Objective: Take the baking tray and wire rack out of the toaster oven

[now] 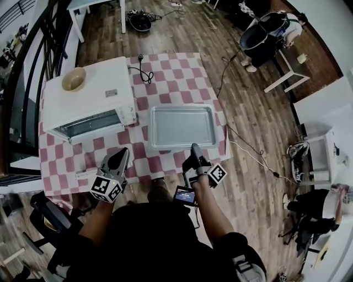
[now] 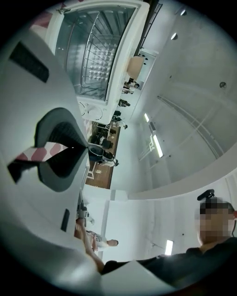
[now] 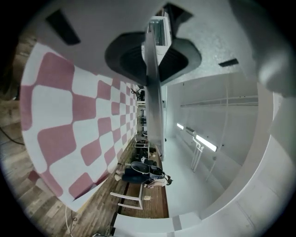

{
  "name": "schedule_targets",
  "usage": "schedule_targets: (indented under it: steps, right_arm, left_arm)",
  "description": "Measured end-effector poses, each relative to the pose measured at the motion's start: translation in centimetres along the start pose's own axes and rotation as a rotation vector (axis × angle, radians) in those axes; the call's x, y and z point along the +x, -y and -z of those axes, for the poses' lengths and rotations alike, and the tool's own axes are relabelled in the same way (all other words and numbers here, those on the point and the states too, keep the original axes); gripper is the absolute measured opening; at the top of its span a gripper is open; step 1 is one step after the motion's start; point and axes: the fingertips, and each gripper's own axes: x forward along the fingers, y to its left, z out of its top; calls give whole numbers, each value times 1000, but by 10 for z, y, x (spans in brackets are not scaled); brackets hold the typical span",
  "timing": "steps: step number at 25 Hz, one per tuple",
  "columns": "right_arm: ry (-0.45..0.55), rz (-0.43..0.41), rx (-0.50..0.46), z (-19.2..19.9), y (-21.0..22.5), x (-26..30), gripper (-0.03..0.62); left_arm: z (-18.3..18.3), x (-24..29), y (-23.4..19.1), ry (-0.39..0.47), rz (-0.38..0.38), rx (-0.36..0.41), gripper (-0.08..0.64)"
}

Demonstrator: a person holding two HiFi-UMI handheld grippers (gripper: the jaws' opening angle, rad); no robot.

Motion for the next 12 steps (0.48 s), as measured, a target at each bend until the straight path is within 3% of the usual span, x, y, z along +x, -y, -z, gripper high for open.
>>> schedule_targets:
  steps: [4,12]
  right_arm:
    - [-29,13,6,-38,12,42,78]
    - [-112,75,22,-77,51,130,78]
  left_arm:
    - [-1,35,1,-12,-31,0,-6]
    - [2,74,-22,-38,-161,-18,-6]
